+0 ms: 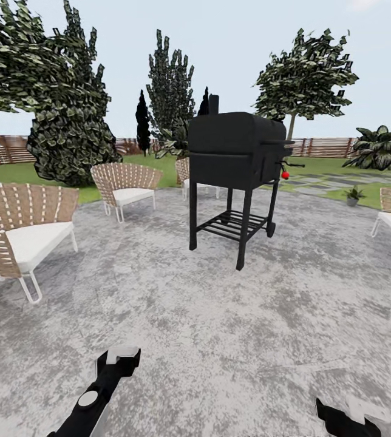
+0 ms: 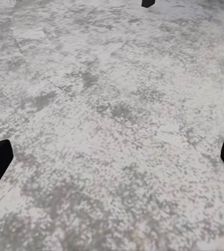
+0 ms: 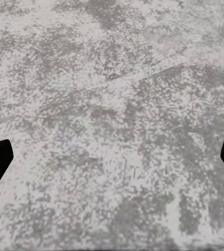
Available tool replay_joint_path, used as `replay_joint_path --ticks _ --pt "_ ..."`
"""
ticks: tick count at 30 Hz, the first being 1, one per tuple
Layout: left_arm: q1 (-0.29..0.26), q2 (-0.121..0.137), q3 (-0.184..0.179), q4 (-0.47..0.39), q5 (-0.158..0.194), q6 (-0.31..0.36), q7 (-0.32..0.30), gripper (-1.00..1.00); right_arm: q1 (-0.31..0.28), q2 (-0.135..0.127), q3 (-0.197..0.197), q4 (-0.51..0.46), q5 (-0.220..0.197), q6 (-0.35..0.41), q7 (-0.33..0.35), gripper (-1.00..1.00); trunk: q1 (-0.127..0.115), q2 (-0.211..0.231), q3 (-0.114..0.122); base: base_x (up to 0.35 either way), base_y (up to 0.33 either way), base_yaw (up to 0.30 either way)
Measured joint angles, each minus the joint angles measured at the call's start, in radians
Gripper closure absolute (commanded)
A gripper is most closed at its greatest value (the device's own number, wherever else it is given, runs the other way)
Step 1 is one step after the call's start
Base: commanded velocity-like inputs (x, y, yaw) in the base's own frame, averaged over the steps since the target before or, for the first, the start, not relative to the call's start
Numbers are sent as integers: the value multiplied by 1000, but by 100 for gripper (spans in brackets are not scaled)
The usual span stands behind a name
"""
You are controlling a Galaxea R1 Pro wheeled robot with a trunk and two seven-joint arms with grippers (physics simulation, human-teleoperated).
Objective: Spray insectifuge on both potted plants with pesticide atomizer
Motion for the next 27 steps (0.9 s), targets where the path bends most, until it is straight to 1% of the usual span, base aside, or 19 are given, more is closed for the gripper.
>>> replay_joint_path --ticks 5,22,27 --pt "0 0 0 0 0 0 0 -100 0 1 0 0 0 0 0 -100 0 0 0 0 0 -181" --pt "0 0 0 0 -1 0 0 -100 0 2 2 0 1 -2 0 -100 0 0 0 0 0 -12" --pt "0 0 0 0 -1 0 0 -100 0 2 3 0 1 -1 0 -100 0 0 0 0 0 -142"
